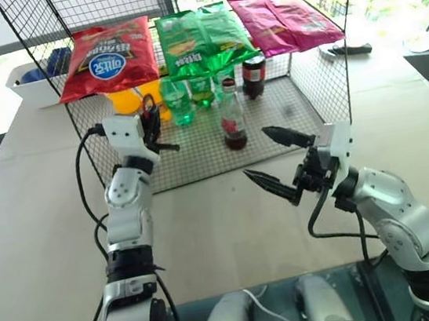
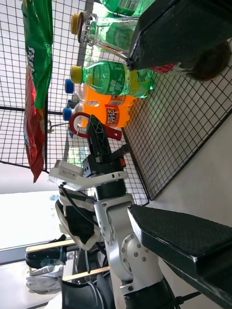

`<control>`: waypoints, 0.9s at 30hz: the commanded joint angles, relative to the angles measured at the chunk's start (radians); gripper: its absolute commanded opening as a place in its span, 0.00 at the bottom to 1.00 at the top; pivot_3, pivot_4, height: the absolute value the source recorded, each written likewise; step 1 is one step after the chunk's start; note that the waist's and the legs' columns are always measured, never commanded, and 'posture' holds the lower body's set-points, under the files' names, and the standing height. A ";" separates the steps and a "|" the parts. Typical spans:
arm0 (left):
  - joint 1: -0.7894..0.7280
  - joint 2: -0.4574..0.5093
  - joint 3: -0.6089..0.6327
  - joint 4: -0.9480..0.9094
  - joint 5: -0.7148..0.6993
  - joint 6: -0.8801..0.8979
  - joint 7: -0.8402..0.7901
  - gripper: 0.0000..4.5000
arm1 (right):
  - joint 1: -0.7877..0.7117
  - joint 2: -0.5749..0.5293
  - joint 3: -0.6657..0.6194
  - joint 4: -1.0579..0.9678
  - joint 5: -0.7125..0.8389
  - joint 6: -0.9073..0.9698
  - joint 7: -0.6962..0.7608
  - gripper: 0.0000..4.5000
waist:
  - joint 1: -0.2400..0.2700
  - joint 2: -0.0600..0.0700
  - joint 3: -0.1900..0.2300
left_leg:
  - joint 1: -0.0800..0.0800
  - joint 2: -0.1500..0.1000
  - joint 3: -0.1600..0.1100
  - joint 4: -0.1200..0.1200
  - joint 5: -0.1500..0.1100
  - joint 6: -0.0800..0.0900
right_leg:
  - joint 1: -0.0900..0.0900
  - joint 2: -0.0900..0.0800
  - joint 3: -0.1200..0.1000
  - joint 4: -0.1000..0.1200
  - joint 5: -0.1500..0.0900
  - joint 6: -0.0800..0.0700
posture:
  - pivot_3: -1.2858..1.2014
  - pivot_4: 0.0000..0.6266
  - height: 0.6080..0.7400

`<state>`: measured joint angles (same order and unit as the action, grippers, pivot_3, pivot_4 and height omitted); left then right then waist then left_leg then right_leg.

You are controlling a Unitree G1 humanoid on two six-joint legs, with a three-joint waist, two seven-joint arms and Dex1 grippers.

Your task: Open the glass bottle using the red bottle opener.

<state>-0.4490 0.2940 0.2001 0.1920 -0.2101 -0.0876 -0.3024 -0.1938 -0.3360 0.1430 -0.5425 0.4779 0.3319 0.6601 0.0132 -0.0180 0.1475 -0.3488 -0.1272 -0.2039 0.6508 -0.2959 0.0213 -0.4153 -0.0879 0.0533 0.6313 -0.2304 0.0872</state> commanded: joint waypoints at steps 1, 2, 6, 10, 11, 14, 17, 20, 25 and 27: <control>0.021 -0.025 0.044 -0.094 -0.097 -0.030 -0.026 0.01 | -0.011 0.005 0.001 -0.016 0.001 -0.026 0.003 1.00 | 0.000 0.000 0.000 | 0.000 0.000 0.000 0.000 0.000 0.000 | 0.000 0.000 0.000 0.000 0.000 0.000 | 0.52 0.24 1.00; 0.030 -0.033 0.048 -0.113 -0.118 -0.024 -0.030 0.01 | -0.010 0.004 0.002 -0.016 0.000 -0.027 0.003 1.00 | 0.000 0.000 0.000 | 0.000 0.000 0.000 0.000 0.000 0.000 | 0.000 0.000 0.000 0.000 0.000 0.000 | 0.52 0.24 1.00; 0.080 -0.066 0.061 -0.186 -0.200 0.017 -0.037 0.01 | -0.004 0.001 0.003 -0.016 -0.002 -0.030 0.006 1.00 | 0.000 0.000 0.000 | 0.000 0.000 0.000 0.000 0.000 0.000 | 0.000 0.000 0.000 0.000 0.000 0.000 | 0.52 0.24 1.00; 0.111 -0.088 0.080 -0.237 -0.281 0.060 -0.034 0.01 | -0.001 0.000 0.003 -0.015 -0.004 -0.029 0.007 1.00 | 0.001 0.000 0.000 | 0.000 0.000 0.000 0.000 0.000 0.000 | 0.000 0.000 0.000 0.000 0.000 0.000 | 0.52 0.24 1.00; 0.119 -0.093 0.082 -0.254 -0.307 0.077 -0.039 0.01 | 0.000 0.000 0.004 -0.015 -0.005 -0.029 0.008 1.00 | 0.001 0.000 0.000 | 0.000 0.000 0.000 0.000 0.000 0.000 | 0.000 0.000 0.000 0.001 0.000 0.000 | 0.52 0.24 1.00; 0.146 -0.111 0.081 -0.311 -0.388 0.135 -0.046 0.01 | 0.001 -0.002 0.003 -0.016 -0.006 -0.030 0.008 1.00 | 0.001 0.000 0.000 | 0.000 0.000 0.000 0.001 0.000 0.000 | 0.000 0.000 0.000 0.001 0.000 0.000 | 0.52 0.24 1.00; 0.171 -0.117 0.064 -0.355 -0.432 0.183 -0.061 0.01 | 0.003 -0.002 0.002 -0.016 -0.007 -0.032 0.009 1.00 | 0.001 0.000 0.000 | 0.000 0.000 0.000 0.000 0.000 0.000 | 0.000 0.000 0.000 0.000 0.000 0.000 | 0.52 0.24 1.00; 0.182 -0.122 0.050 -0.393 -0.480 0.221 -0.084 0.01 | 0.003 -0.002 0.002 -0.016 -0.008 -0.032 0.008 1.00 | 0.001 0.000 0.000 | 0.000 0.000 0.000 0.000 0.000 0.000 | 0.000 0.000 0.000 0.000 0.000 0.000 | 0.52 0.24 1.00; 0.201 -0.115 0.035 -0.440 -0.550 0.289 -0.127 0.01 | 0.000 0.003 -0.010 -0.013 -0.005 -0.031 -0.004 1.00 | 0.001 0.000 0.000 | 0.000 0.000 0.000 0.001 0.000 0.000 | 0.000 0.000 0.000 0.000 0.000 0.000 | 0.52 0.24 1.00; 0.208 -0.117 0.034 -0.454 -0.586 0.318 -0.137 0.01 | -0.001 0.004 -0.011 -0.011 -0.005 -0.031 -0.008 1.00 | 0.000 0.000 0.000 | 0.000 0.000 0.000 0.001 0.000 0.000 | 0.000 0.000 0.000 0.000 0.000 0.000 | 0.52 0.24 1.00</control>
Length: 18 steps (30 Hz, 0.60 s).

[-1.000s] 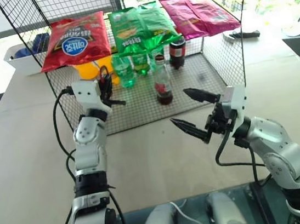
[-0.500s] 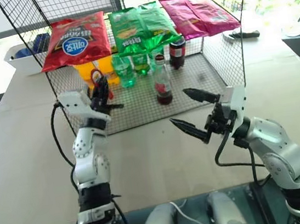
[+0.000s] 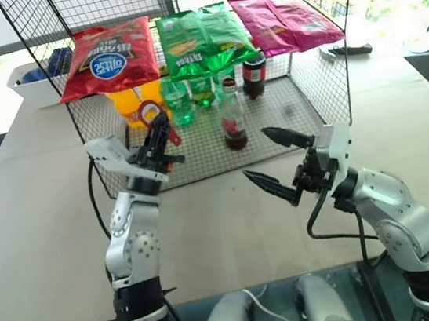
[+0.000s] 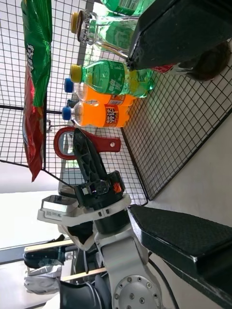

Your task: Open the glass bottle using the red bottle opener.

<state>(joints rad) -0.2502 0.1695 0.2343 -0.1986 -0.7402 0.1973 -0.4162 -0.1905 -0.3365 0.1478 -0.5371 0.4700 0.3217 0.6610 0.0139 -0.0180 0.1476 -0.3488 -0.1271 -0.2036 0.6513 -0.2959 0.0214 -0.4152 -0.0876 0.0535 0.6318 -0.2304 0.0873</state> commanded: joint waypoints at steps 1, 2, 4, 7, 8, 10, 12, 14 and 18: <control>0.011 0.007 0.000 -0.069 -0.070 0.046 -0.027 0.01 | -0.005 0.004 -0.015 -0.016 0.002 -0.021 -0.010 1.00 | 0.000 0.000 0.000 | 0.000 0.000 0.000 0.000 0.000 0.000 | 0.000 0.000 0.000 0.000 0.000 0.000 | 0.52 0.24 1.00; 0.015 0.007 -0.001 -0.075 -0.090 0.064 -0.034 0.01 | -0.005 0.004 -0.014 -0.016 0.000 -0.021 -0.012 1.00 | 0.000 0.000 0.000 | 0.000 0.000 0.000 0.000 0.000 0.000 | 0.000 0.000 0.000 0.000 0.000 0.000 | 0.52 0.24 1.00; 0.023 0.000 0.001 -0.091 -0.156 0.115 -0.035 0.01 | -0.005 -0.001 -0.014 -0.014 -0.014 -0.020 -0.022 1.00 | 0.000 0.000 0.000 | 0.000 0.000 0.000 0.000 0.000 0.000 | 0.000 0.000 0.000 0.000 0.000 0.000 | 0.52 0.24 1.00; 0.031 -0.006 0.004 -0.108 -0.270 0.201 -0.030 0.01 | -0.013 0.001 -0.022 -0.006 -0.024 0.024 -0.066 1.00 | 0.000 0.000 0.000 | 0.000 0.000 0.000 0.000 0.000 0.000 | 0.000 0.000 0.000 0.000 0.000 0.000 | 0.52 0.24 1.00; 0.033 -0.005 0.005 -0.111 -0.300 0.224 -0.028 0.01 | -0.018 0.004 -0.026 -0.003 -0.023 0.043 -0.083 1.00 | 0.000 0.000 0.000 | 0.000 0.000 0.000 0.000 0.000 0.000 | 0.000 0.000 0.000 0.000 0.000 0.000 | 0.52 0.24 1.00; 0.032 -0.012 0.000 -0.112 -0.379 0.283 -0.025 0.01 | -0.037 0.020 -0.046 -0.008 0.061 0.163 -0.131 1.00 | 0.000 0.000 0.000 | 0.000 0.000 0.000 0.000 0.000 0.000 | 0.000 0.000 0.000 0.000 0.000 0.000 | 0.52 0.24 1.00; 0.023 -0.022 -0.011 -0.103 -0.447 0.334 -0.026 0.01 | -0.063 0.020 -0.061 -0.023 0.198 0.329 -0.158 1.00 | 0.000 0.000 0.000 | 0.000 0.000 0.000 0.000 0.000 0.000 | 0.000 0.000 0.000 0.000 0.000 0.000 | 0.52 0.24 1.00; 0.019 -0.029 -0.021 -0.098 -0.495 0.373 -0.029 0.01 | -0.089 -0.005 -0.067 -0.041 0.304 0.458 -0.157 1.00 | 0.000 0.000 0.000 | 0.000 0.000 0.001 0.000 0.000 0.000 | 0.000 0.000 0.001 0.000 0.000 0.000 | 0.52 0.24 1.00; 0.019 -0.023 -0.057 -0.091 -0.536 0.447 -0.053 0.01 | -0.153 -0.035 -0.087 -0.039 0.468 0.665 -0.214 1.00 | 0.000 0.000 0.000 | 0.000 0.000 0.000 -0.001 0.000 0.000 | 0.000 0.000 0.001 0.000 0.000 0.000 | 0.52 0.24 1.00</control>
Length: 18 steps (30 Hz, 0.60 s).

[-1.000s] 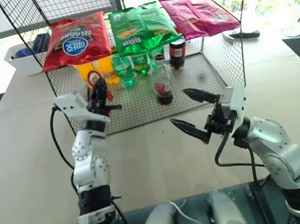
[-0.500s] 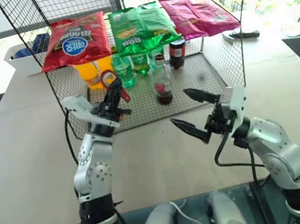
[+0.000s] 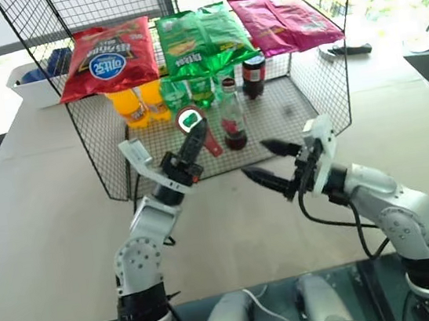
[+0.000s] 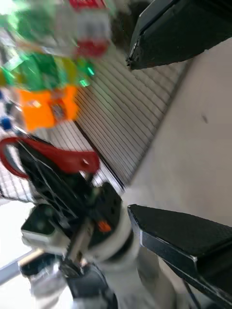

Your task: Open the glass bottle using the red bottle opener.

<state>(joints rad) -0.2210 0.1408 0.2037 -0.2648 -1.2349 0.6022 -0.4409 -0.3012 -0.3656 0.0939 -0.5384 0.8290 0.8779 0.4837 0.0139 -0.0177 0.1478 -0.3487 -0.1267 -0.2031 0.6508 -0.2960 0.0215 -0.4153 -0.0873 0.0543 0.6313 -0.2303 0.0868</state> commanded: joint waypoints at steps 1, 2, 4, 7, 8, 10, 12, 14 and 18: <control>-0.006 0.007 -0.039 -0.025 -0.047 0.060 -0.035 0.01 | -0.057 0.007 -0.044 -0.023 0.160 0.142 -0.057 1.00 | 0.000 0.000 0.000 | 0.000 0.000 0.000 0.000 0.000 0.000 | 0.000 0.000 0.000 0.000 0.000 0.000 | 0.52 0.24 1.00; -0.002 0.009 -0.051 -0.028 -0.046 0.073 -0.042 0.01 | -0.072 0.020 -0.055 -0.008 0.208 0.171 -0.076 1.00 | 0.000 0.000 0.000 | 0.000 0.000 0.000 0.000 0.000 0.000 | 0.000 0.000 0.000 0.000 0.000 0.000 | 0.52 0.24 1.00; 0.012 0.013 -0.076 -0.042 -0.059 0.109 -0.056 0.01 | -0.100 0.034 -0.074 0.011 0.297 0.225 -0.109 1.00 | 0.000 0.000 0.000 | 0.000 0.000 0.000 0.000 0.000 0.000 | 0.000 0.000 0.000 0.000 0.000 0.000 | 0.52 0.24 1.00; 0.036 0.020 -0.099 -0.059 -0.080 0.151 -0.068 0.01 | -0.128 0.042 -0.095 0.034 0.428 0.280 -0.168 1.00 | 0.000 0.000 0.000 | 0.000 0.000 0.000 0.000 0.000 0.000 | 0.000 0.000 0.000 0.000 0.000 0.000 | 0.52 0.24 1.00; 0.043 0.022 -0.105 -0.063 -0.079 0.157 -0.072 0.01 | -0.134 0.039 -0.099 0.039 0.467 0.294 -0.186 1.00 | 0.000 0.000 0.000 | 0.000 0.000 0.000 0.000 0.000 0.001 | 0.000 0.000 0.000 -0.001 0.000 0.000 | 0.52 0.24 1.00; 0.048 0.020 -0.108 -0.068 -0.073 0.157 -0.074 0.01 | -0.143 0.030 -0.098 0.044 0.516 0.308 -0.213 1.00 | 0.000 0.000 0.000 | 0.000 0.000 0.000 0.000 -0.001 0.001 | 0.000 0.000 0.000 -0.001 0.000 0.000 | 0.52 0.24 1.00; 0.049 0.015 -0.106 -0.068 -0.072 0.154 -0.072 0.01 | -0.147 0.023 -0.093 0.048 0.552 0.313 -0.240 1.00 | 0.000 0.000 0.000 | 0.000 0.000 0.001 0.000 -0.001 0.001 | 0.000 0.000 0.000 -0.001 0.000 0.000 | 0.52 0.24 1.00; 0.050 0.011 -0.103 -0.068 -0.068 0.148 -0.070 0.00 | -0.147 0.006 -0.081 0.045 0.574 0.324 -0.247 0.88 | 0.000 0.000 0.000 | 0.000 0.000 0.001 0.000 -0.001 0.001 | 0.000 0.000 0.000 -0.001 0.000 0.000 | 0.52 0.24 1.00; 0.056 0.010 -0.104 -0.069 -0.067 0.150 -0.077 0.00 | -0.150 -0.012 -0.070 0.048 0.599 0.322 -0.262 0.53 | 0.000 0.000 0.000 | 0.000 0.000 0.001 0.000 -0.001 0.001 | 0.000 0.000 0.000 -0.002 0.000 0.000 | 0.52 0.24 1.00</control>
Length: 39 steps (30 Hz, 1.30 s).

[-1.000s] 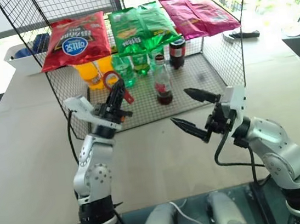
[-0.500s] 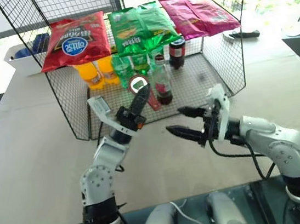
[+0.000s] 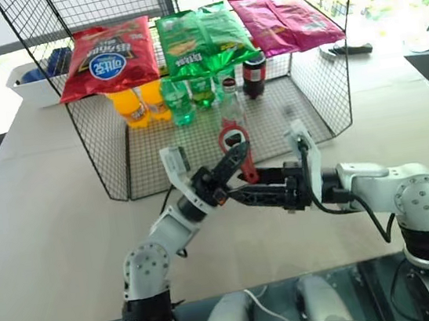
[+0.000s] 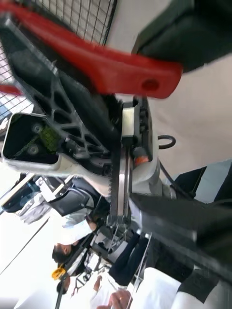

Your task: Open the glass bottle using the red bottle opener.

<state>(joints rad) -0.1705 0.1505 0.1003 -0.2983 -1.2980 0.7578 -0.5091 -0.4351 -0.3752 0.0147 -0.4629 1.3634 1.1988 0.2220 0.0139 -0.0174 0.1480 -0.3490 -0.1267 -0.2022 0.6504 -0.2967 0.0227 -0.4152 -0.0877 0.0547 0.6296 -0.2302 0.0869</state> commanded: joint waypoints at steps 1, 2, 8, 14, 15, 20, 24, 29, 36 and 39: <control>0.008 0.001 -0.002 -0.036 -0.004 -0.005 -0.011 0.00 | -0.018 -0.006 0.011 -0.027 0.068 -0.002 -0.001 0.46 | 0.000 0.000 0.000 | 0.000 0.000 0.000 0.000 0.000 0.000 | 0.000 0.000 0.000 0.000 0.000 0.000 | 0.52 0.24 1.00; 0.009 0.002 -0.001 -0.037 -0.005 -0.005 -0.011 0.00 | -0.020 -0.009 0.012 -0.025 0.069 -0.003 -0.003 0.32 | 0.000 0.000 0.000 | 0.000 0.000 0.000 0.000 0.000 0.000 | 0.000 0.000 0.000 0.000 0.000 0.000 | 0.52 0.24 1.00; 0.022 0.026 -0.004 -0.044 -0.065 0.037 -0.045 0.00 | -0.023 -0.020 0.015 -0.016 0.094 -0.014 -0.011 0.01 | 0.000 0.000 0.000 | 0.000 0.000 0.000 -0.001 0.000 0.000 | 0.000 0.000 0.000 -0.001 0.000 0.000 | 0.52 0.24 1.00; 0.027 0.058 0.002 -0.058 -0.072 0.036 -0.109 0.00 | -0.006 -0.042 0.022 -0.020 0.040 -0.044 -0.005 0.01 | 0.000 0.000 0.000 | 0.000 0.000 0.000 -0.001 0.000 0.000 | 0.000 0.000 0.000 -0.001 0.000 0.000 | 0.52 0.24 1.00; 0.028 0.067 0.001 -0.064 -0.069 0.036 -0.126 0.00 | -0.001 -0.043 0.022 -0.021 0.015 -0.058 0.000 0.01 | 0.000 0.000 0.000 | 0.000 0.000 0.000 -0.001 0.000 0.000 | 0.000 0.000 0.000 -0.001 0.000 0.000 | 0.52 0.24 1.00; 0.026 0.076 0.000 -0.078 -0.039 0.015 -0.138 0.44 | 0.029 -0.031 0.026 -0.003 -0.232 -0.227 -0.001 0.00 | 0.000 0.000 0.000 | 0.000 0.000 0.000 -0.001 0.000 0.000 | 0.000 0.000 0.000 -0.002 0.000 0.000 | 0.52 0.24 1.00; 0.023 0.081 0.003 -0.101 0.007 -0.019 -0.124 0.86 | 0.046 -0.047 0.084 0.037 -0.544 -0.441 0.009 0.00 | 0.000 0.000 0.000 | 0.000 0.000 0.001 -0.001 0.000 0.000 | 0.000 0.000 0.000 -0.002 0.000 0.000 | 0.52 0.24 1.00; 0.058 0.131 -0.011 -0.196 0.174 -0.095 -0.098 0.99 | 0.081 -0.013 0.064 0.089 -0.817 -0.685 -0.040 0.00 | 0.000 0.001 0.000 | 0.000 0.000 0.002 -0.002 0.000 0.000 | -0.001 0.000 0.001 -0.002 0.000 0.000 | 0.52 0.24 1.00; 0.044 0.092 -0.104 -0.095 0.808 -0.549 0.047 0.99 | 0.101 0.005 0.064 0.131 -1.053 -0.902 -0.039 0.00 | 0.002 0.001 0.000 | 0.000 0.000 0.004 -0.003 0.000 0.000 | -0.002 0.001 0.003 -0.002 0.000 0.000 | 0.52 0.24 1.00; -0.001 0.067 -0.145 0.034 0.980 -0.701 0.088 0.99 | 0.096 0.025 0.078 0.144 -1.139 -0.985 -0.045 0.00 | 0.004 0.001 0.000 | 0.000 0.000 0.004 -0.003 0.000 0.000 | -0.002 0.001 0.003 -0.002 0.000 0.000 | 0.52 0.24 1.00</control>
<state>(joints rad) -0.1444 0.2275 -0.0229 -0.2973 -0.4041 0.1504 -0.4422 -0.3309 -0.3550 0.1002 -0.2983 0.2708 0.2807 0.1833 0.0181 -0.0167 0.1483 -0.3491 -0.1266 -0.1983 0.6479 -0.2970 0.0229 -0.4169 -0.0871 0.0574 0.6276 -0.2299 0.0872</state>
